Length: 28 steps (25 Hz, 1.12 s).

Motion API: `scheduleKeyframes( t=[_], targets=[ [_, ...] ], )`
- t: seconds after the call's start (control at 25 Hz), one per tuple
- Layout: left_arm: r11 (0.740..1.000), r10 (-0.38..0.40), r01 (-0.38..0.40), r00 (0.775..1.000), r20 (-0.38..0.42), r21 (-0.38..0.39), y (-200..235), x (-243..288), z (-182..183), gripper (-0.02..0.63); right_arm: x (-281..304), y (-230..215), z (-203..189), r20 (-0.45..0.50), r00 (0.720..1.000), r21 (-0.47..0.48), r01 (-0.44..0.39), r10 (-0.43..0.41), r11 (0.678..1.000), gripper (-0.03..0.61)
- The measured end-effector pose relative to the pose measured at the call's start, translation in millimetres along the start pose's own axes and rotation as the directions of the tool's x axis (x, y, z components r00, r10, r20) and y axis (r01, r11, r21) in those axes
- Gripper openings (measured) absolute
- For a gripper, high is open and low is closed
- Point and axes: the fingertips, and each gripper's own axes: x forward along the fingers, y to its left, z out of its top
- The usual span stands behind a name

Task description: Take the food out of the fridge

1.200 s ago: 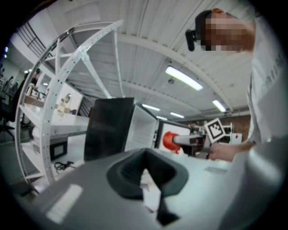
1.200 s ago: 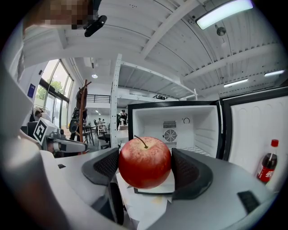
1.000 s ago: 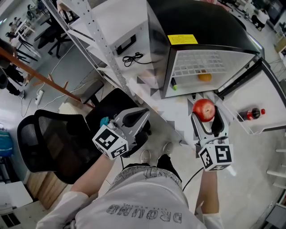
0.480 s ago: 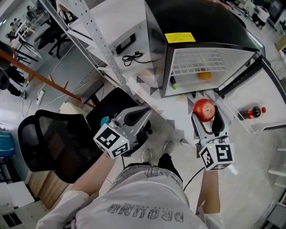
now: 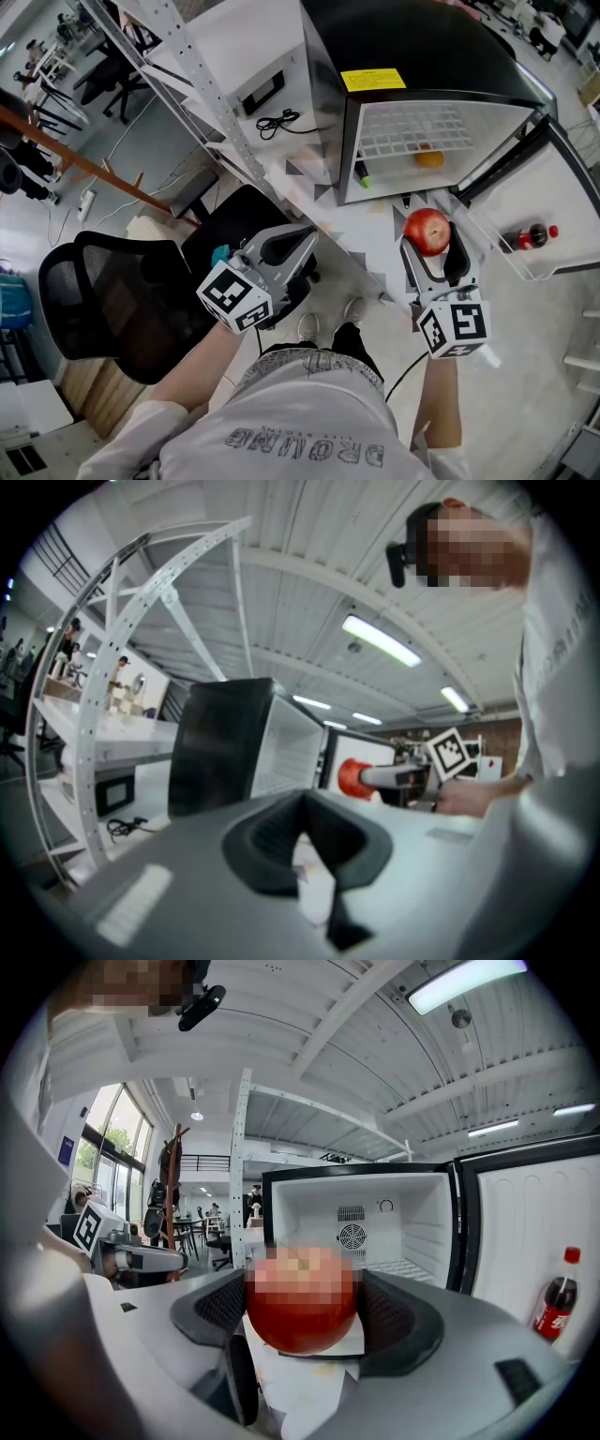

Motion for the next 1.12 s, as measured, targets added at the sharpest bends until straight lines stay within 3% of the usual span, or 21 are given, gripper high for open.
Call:
scheduleKeyframes(
  t=[1.12],
  targets=[
    [1.000,0.003,-0.003,1.000,-0.003,-0.002,3.3,6.7,-1.2,0.005,7.3,-3.0,-3.8,-0.013,1.000,-0.002,-0.005,0.005,1.000,0.333]
  ],
)
